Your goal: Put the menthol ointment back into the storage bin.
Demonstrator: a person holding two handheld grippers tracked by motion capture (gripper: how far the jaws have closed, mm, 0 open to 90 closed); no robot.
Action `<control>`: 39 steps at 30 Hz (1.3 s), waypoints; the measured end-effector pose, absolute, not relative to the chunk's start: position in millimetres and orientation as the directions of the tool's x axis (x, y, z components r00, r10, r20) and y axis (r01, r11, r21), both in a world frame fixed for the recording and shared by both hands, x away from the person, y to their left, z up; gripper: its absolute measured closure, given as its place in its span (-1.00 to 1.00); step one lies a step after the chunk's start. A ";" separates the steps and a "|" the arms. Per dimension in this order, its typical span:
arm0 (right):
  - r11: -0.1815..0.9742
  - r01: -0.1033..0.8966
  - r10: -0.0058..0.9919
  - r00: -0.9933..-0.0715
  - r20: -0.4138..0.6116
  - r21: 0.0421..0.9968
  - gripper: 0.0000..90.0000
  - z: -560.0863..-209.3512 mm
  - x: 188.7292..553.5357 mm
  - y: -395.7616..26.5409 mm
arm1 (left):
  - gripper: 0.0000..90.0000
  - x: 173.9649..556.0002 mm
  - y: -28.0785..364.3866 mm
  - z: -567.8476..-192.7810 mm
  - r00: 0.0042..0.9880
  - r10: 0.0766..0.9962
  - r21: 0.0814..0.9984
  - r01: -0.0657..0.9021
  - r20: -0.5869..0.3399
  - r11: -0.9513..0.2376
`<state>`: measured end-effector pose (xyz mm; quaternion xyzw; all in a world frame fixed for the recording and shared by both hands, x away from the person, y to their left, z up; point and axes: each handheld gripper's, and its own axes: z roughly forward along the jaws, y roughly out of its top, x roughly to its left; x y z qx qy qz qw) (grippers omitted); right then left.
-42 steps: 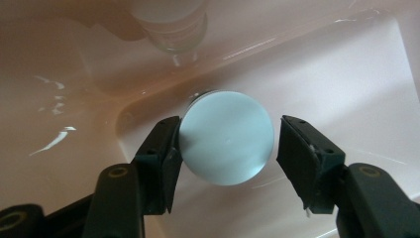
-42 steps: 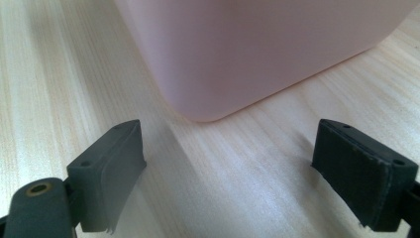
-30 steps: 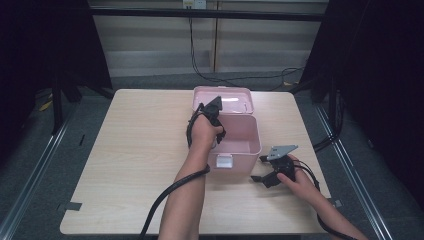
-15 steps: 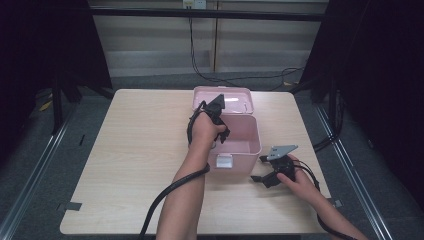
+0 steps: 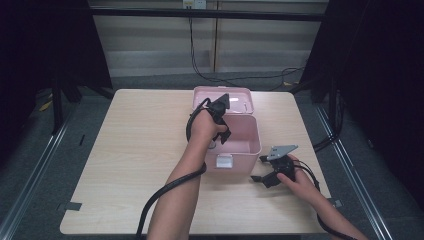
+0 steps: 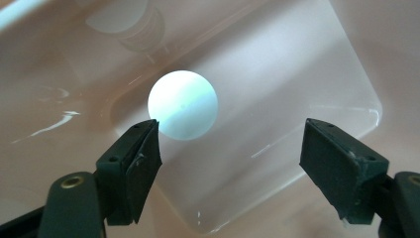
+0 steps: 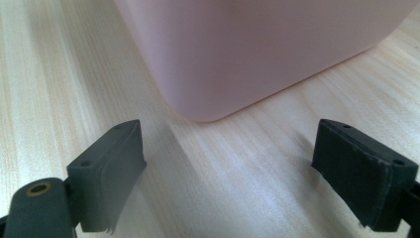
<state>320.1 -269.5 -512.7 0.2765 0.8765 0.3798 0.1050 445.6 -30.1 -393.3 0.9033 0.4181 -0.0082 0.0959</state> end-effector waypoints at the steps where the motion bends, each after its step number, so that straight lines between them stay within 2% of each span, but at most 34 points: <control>1: 0.559 0.405 0.564 -0.825 0.026 0.724 -0.73 -512.7 320.1 -269.5 | -0.48 445.3 -29.7 -391.9 0.668 0.738 0.166 0.742 -0.098 -0.649; 8: 0.559 0.405 0.565 -0.825 0.026 0.724 -0.73 -512.6 320.1 -269.5 | -0.52 438.8 -27.8 -383.8 0.750 0.653 0.199 0.659 -0.105 -0.725; 18: 0.559 0.405 0.565 -0.825 0.026 0.724 -0.73 -512.6 320.1 -269.5 | -0.53 430.7 -22.5 -375.7 0.815 0.570 0.192 0.580 -0.107 -0.792; 24: 0.558 0.406 0.565 -0.825 0.027 0.724 -0.73 -512.7 320.1 -269.5 | -0.53 426.5 -18.7 -364.0 0.864 0.498 0.185 0.503 -0.074 -0.844; 39: 0.558 0.406 0.565 -0.825 0.027 0.724 -0.73 -512.6 320.1 -269.5 | -0.52 425.8 8.8 -332.6 0.852 0.516 0.208 0.523 -0.093 -0.827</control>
